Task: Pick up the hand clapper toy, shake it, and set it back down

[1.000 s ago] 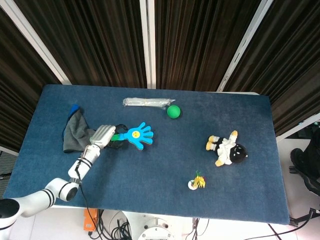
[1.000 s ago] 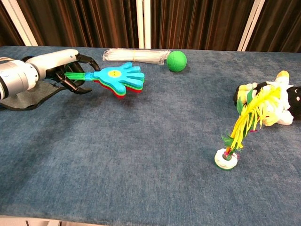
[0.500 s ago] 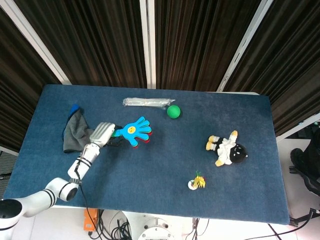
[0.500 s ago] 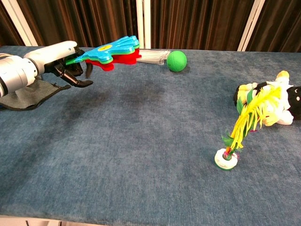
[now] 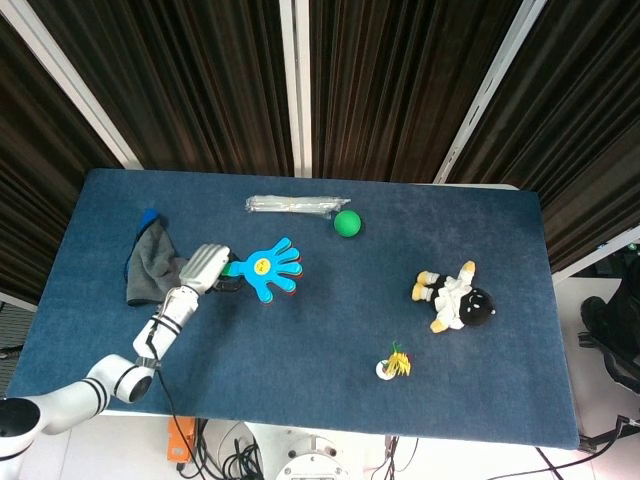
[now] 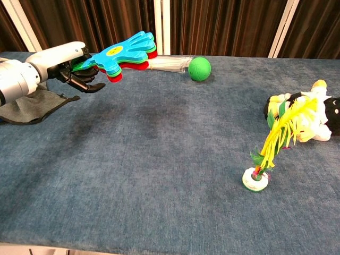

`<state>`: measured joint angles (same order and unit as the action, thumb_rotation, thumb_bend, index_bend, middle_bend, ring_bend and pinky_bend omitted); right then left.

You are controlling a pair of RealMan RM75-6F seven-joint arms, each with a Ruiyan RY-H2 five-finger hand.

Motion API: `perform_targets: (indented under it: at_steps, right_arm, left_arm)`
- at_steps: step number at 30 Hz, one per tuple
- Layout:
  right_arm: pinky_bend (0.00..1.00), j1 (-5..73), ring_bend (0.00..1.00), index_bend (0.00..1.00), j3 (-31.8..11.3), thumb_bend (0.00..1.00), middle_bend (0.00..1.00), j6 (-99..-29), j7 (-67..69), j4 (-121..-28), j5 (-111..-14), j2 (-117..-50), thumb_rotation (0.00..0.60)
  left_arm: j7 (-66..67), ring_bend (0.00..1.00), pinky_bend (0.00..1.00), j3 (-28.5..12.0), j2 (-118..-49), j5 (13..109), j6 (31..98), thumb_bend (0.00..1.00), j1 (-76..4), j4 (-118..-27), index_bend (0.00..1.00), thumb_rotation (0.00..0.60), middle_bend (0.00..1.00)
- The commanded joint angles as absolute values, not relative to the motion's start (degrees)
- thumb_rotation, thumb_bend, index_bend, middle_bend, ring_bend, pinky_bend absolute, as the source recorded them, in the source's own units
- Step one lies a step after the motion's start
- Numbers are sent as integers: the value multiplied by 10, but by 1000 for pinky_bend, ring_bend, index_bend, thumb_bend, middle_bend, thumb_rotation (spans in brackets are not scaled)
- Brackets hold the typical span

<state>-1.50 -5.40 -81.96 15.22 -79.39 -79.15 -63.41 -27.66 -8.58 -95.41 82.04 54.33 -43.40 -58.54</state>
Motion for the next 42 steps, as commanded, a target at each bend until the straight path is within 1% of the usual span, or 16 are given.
perform_targets:
  at_steps: [1, 2, 5, 14, 16, 18, 20, 21, 25, 28, 30, 32, 35, 36, 39, 42]
  right_arm:
    - [0, -15, 0, 0, -54, 272, 0, -820, 152, -795, -792, -634, 600]
    - [0, -15, 0, 0, -54, 272, 0, -819, 152, -795, -792, -634, 600]
    - [0, -15, 0, 0, -53, 271, 0, -819, 152, -796, -792, -634, 600]
    - [0, -15, 0, 0, -54, 268, 0, -820, 153, -798, -792, -633, 600]
    - [0, -15, 0, 0, -54, 268, 0, -820, 153, -799, -792, -633, 600]
    - [0, -14, 0, 0, -54, 268, 0, -819, 153, -800, -792, -633, 600]
    - [0, -15, 0, 0, -53, 268, 0, -818, 155, -800, -791, -633, 600]
    - [0, -15, 0, 0, -53, 268, 0, -817, 156, -800, -791, -633, 600]
    - [0, -14, 0, 0, -53, 268, 0, -815, 158, -799, -790, -633, 600]
    - [0, -14, 0, 0, -53, 269, 0, -815, 158, -800, -791, -633, 600]
    - [0, -13, 0, 0, -52, 269, 0, -816, 157, -801, -792, -633, 600]
    - [0, -13, 0, 0, -52, 268, 0, -815, 156, -801, -792, -633, 600]
    - [0, -13, 0, 0, -52, 268, 0, -815, 155, -802, -792, -633, 600]
    - [0, -12, 0, 0, -52, 269, 0, -814, 155, -803, -792, -633, 600]
    - [0, -11, 0, 0, -52, 269, 0, -812, 154, -803, -792, -633, 600]
    - [0, -10, 0, 0, -52, 270, 0, -811, 154, -803, -792, -633, 600]
  left_arm:
    - [-282, 1000, 1000, -85, -949, 825, 547, 579, -435, -590, 1000, 600, 1000]
    - [-287, 1000, 1000, -85, -946, 826, 549, 628, -435, -594, 1000, 600, 1000]
    - [-297, 1000, 1000, -88, -939, 827, 557, 690, -435, -602, 1000, 600, 1000]
    - [-317, 1000, 1000, -105, -918, 837, 610, 714, -428, -631, 1000, 600, 1000]
    - [-386, 1000, 1000, -129, -912, 804, 606, 721, -421, -672, 1000, 600, 1000]
    - [-510, 1000, 1000, -171, -889, 746, 575, 723, -411, -741, 1000, 600, 1000]
    - [-620, 1000, 1000, -204, -857, 706, 531, 729, -404, -790, 1000, 600, 1000]
    - [-656, 1000, 1000, -213, -844, 700, 516, 732, -401, -802, 1000, 600, 1000]
    - [-767, 1000, 1000, -232, -807, 717, 482, 766, -392, -827, 1000, 600, 1000]
    - [-796, 1000, 1000, -223, -791, 766, 482, 811, -392, -816, 1000, 600, 1000]
    - [-771, 1000, 1000, -207, -790, 797, 491, 825, -397, -800, 1000, 600, 1000]
    - [-714, 1000, 1000, -189, -794, 823, 503, 829, -402, -780, 1000, 600, 1000]
    - [-529, 1000, 1000, -152, -814, 874, 539, 828, -412, -728, 1000, 600, 1000]
    - [-431, 1000, 1000, -136, -824, 901, 556, 827, -416, -702, 1000, 600, 1000]
    - [-220, 1000, 1000, -104, -846, 954, 585, 821, -425, -651, 1000, 600, 1000]
    - [-107, 1000, 1000, -88, -856, 970, 585, 816, -432, -634, 1000, 600, 1000]
